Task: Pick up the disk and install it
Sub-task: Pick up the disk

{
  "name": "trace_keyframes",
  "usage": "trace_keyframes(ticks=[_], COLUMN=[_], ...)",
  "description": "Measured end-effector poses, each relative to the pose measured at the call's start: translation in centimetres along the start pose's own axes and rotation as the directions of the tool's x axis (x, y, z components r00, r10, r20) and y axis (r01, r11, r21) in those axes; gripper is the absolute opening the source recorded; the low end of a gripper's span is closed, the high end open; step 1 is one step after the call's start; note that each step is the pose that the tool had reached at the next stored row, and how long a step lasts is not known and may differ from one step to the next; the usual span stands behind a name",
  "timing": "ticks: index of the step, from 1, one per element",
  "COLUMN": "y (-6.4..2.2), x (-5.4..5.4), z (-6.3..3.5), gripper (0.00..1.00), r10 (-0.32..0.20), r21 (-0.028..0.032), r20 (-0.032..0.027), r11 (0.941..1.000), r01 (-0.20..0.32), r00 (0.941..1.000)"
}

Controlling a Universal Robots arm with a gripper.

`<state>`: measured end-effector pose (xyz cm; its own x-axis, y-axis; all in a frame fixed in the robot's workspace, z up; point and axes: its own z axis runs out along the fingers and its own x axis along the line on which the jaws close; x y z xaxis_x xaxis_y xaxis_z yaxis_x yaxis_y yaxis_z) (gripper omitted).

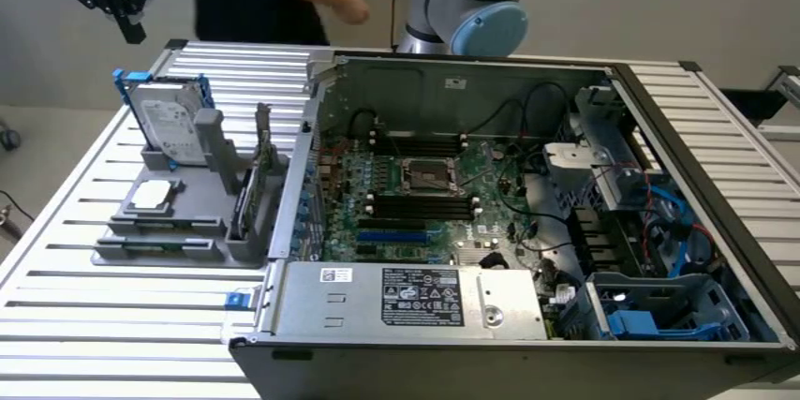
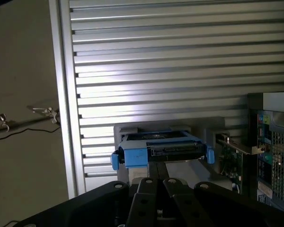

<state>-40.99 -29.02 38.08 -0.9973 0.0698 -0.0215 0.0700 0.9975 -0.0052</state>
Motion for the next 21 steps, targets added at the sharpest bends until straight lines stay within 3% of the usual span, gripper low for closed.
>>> trace_keyframes(ticks=[21], y=[0.0], x=[0.0], z=[0.02], gripper=[0.11], r10=[0.0], r21=[-0.0001], r20=[0.0001], r11=[1.0], r01=[0.0], r00=[1.0])
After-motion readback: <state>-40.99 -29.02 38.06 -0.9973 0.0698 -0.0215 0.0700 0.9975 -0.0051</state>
